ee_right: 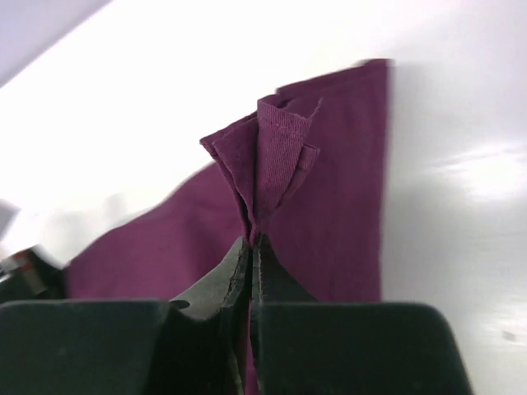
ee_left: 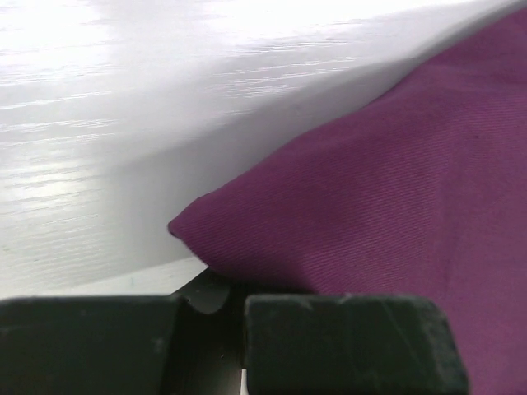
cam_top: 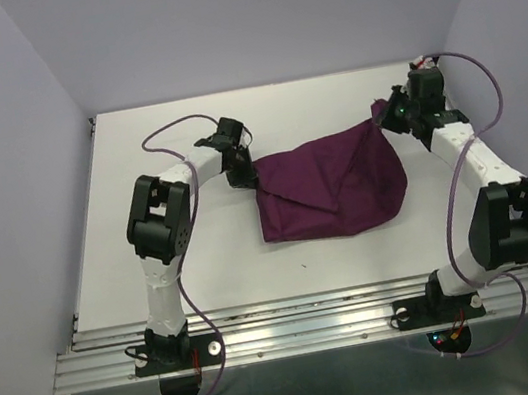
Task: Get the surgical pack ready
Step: Pack the surgical kit at the center of the board.
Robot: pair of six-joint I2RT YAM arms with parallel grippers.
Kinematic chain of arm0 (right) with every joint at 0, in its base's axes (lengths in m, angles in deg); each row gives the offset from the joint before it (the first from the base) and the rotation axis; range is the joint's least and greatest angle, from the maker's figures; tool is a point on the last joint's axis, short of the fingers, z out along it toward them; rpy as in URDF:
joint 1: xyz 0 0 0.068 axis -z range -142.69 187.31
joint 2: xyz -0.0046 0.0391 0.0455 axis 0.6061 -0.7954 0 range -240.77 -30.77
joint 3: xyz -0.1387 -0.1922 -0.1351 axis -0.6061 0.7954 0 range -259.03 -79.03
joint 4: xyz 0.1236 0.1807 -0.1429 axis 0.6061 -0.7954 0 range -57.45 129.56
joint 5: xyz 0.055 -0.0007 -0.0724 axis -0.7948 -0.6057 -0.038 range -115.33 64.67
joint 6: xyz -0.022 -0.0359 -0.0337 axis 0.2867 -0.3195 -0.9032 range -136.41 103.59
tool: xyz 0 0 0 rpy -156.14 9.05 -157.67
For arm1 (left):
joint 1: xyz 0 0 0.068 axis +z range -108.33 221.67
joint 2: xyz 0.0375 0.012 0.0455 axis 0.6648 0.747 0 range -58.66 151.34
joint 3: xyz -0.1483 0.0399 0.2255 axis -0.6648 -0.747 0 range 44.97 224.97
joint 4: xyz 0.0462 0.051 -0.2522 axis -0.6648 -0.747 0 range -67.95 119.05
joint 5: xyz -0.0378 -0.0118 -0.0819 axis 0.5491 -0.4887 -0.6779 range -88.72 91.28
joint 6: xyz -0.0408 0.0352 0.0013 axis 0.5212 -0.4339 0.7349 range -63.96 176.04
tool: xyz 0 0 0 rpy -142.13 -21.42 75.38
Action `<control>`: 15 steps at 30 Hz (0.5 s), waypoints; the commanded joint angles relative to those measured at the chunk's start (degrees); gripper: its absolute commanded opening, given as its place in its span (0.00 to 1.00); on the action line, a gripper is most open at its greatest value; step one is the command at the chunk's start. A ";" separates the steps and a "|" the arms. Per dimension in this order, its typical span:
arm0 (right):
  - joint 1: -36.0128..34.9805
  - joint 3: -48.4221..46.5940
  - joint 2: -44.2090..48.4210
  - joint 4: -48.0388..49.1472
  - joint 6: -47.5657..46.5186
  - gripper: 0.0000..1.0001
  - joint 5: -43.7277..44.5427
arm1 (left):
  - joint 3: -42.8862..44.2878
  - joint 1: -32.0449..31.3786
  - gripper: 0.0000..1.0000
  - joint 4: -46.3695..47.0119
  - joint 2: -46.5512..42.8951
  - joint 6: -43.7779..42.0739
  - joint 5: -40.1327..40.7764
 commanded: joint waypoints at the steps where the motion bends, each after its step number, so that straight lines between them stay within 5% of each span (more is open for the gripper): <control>1: -8.75 -6.46 3.13 0.77 3.91 0.01 -1.53 | 2.69 -2.49 0.00 0.09 1.26 0.69 -2.89; 15: -31.90 -16.75 -1.43 6.04 7.60 0.01 -3.37 | 3.75 -5.75 0.00 1.67 1.88 3.50 -6.24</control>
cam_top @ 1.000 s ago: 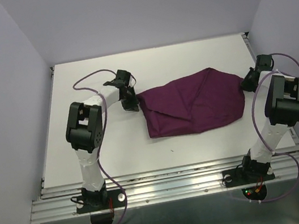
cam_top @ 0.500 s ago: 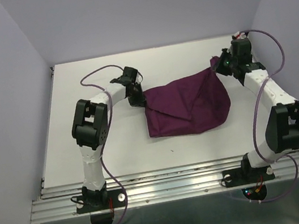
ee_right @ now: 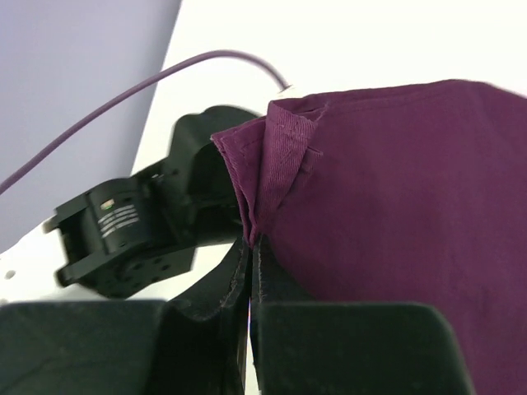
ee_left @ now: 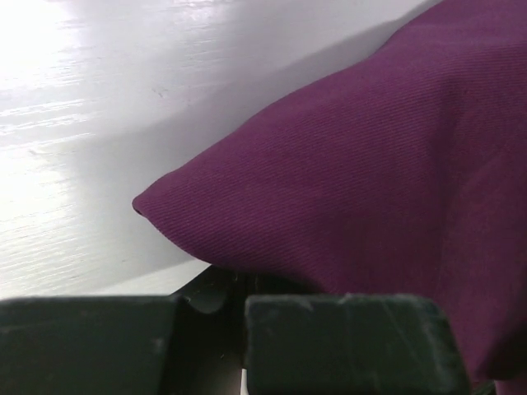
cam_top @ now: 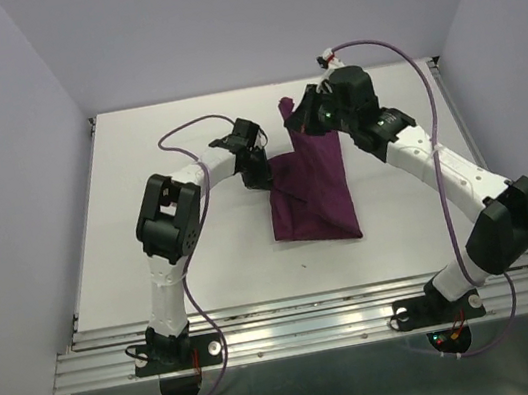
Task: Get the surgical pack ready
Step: Pack the surgical kit at the center of the board.
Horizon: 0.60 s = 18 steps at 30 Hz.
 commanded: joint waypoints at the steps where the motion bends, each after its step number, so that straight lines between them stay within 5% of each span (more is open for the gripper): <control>1: -4.14 -3.46 -2.29 5.23 2.16 0.01 -2.04 | 1.20 -1.20 0.00 1.01 -0.26 1.58 -3.57; 18: -5.20 -0.57 -2.65 6.81 2.60 0.01 -1.86 | -8.47 2.31 0.00 0.92 -12.47 -0.88 -3.05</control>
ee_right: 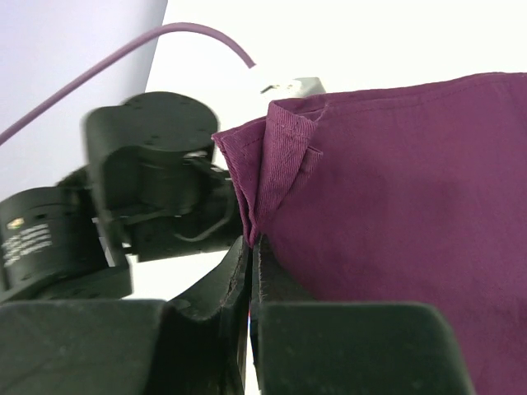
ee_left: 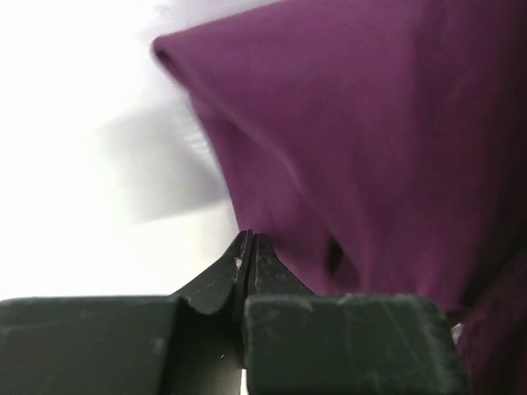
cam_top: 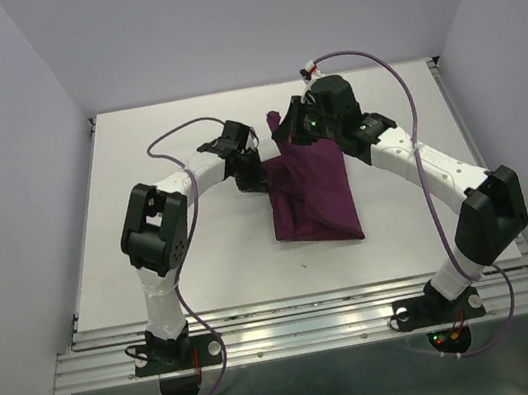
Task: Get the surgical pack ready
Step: Pack the surgical kit at the center of the board.
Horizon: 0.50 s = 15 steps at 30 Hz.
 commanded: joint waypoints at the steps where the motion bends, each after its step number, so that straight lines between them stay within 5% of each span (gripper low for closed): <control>1: -0.11 -0.20 2.36 4.87 0.77 0.01 -0.92 | -2.33 1.50 0.00 1.14 -5.40 -1.14 -0.60; 15: -1.69 0.50 1.04 7.94 2.52 0.01 -4.53 | -4.28 -0.07 0.00 8.18 -0.14 1.84 -10.00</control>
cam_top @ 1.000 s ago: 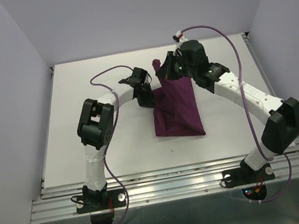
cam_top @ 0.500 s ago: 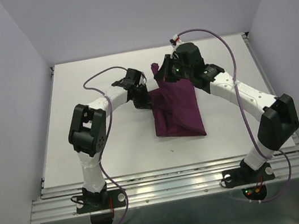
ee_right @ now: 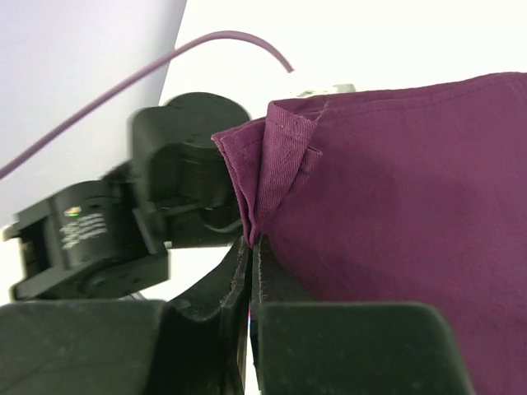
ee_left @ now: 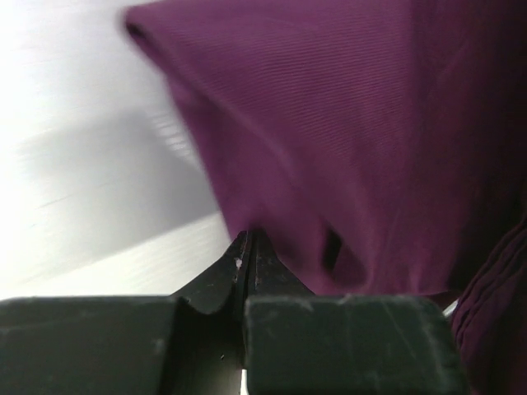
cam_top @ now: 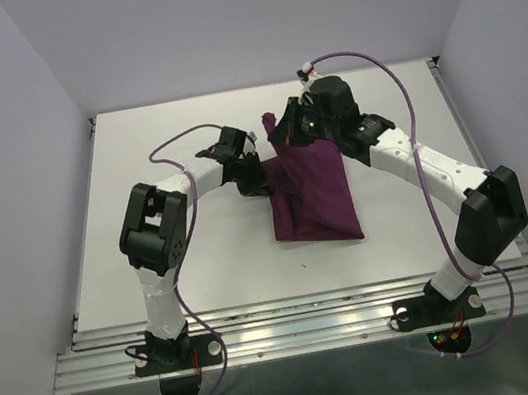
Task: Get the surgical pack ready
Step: Pack the surgical kit at the center of the board.
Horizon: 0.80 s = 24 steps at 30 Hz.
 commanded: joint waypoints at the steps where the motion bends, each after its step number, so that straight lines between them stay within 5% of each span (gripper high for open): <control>1: -1.78 0.55 0.95 7.42 1.72 0.01 -3.00 | 1.39 -1.78 0.00 3.37 2.58 1.17 -5.04; 24: -3.89 2.48 0.43 10.15 2.24 0.01 -6.60 | 2.27 -6.00 0.00 15.06 6.02 13.47 -10.41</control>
